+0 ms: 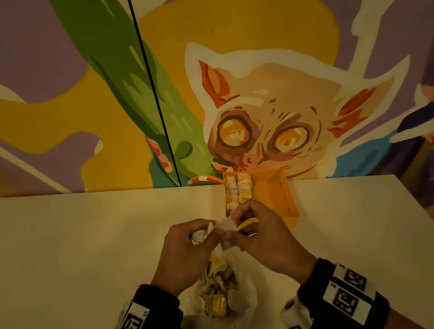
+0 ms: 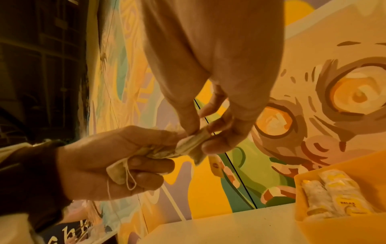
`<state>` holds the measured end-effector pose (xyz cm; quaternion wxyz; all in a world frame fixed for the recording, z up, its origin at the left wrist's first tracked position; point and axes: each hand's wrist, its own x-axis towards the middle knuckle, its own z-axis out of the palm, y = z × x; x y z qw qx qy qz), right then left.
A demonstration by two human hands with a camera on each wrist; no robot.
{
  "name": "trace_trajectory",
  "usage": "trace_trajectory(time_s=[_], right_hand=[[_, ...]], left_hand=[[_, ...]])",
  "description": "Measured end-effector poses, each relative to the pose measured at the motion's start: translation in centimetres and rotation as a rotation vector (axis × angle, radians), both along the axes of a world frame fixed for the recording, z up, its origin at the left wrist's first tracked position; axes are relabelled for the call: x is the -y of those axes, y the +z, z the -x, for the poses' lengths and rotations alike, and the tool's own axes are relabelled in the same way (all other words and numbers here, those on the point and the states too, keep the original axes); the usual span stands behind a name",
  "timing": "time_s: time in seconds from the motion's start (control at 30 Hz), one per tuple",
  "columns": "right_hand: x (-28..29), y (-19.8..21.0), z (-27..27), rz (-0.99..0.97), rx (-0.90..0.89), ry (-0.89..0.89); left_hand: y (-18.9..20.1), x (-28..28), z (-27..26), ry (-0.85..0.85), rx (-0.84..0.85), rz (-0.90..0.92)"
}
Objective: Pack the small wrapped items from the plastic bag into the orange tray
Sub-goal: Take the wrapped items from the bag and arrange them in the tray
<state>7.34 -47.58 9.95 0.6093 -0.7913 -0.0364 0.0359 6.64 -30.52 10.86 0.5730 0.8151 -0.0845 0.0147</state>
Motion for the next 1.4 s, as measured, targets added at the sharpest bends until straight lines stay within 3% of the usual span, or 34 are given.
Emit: trace_trajectory(time_s=[0.17, 0.33, 0.5, 0.73, 0.87, 1.0, 1.1, 1.4], right_hand=[[0.6, 0.4, -0.3, 0.184, 0.091, 0.119], [0.7, 0.8, -0.8, 0.052, 0.036, 0.104], [0.6, 1.3, -0.7, -0.16, -0.066, 0.064], [0.9, 0.4, -1.2, 0.007, 0.002, 0.107], [1.3, 0.4, -1.6, 0.065, -0.039, 0.233], [1.6, 0.8, -1.7, -0.045, -0.249, 0.365], [1.6, 0.7, -1.6, -0.25, -0.381, 0.384], [2.3, 0.1, -1.8, -0.317, -0.327, 0.195]], left_hand=[[0.4, 0.0, -0.1, -0.049, -0.005, 0.003], [0.6, 0.2, 0.2, 0.026, -0.035, 0.133], [1.3, 0.5, 1.0, -0.107, -0.237, 0.271], [0.5, 0.2, 0.3, -0.113, -0.16, 0.094], [0.9, 0.1, 0.0, -0.137, -0.147, 0.051], [1.7, 0.6, 0.0, -0.209, -0.199, 0.109], [2.2, 0.6, 0.0, -0.209, -0.223, 0.168], [2.1, -0.4, -0.2, -0.128, -0.24, 0.146]])
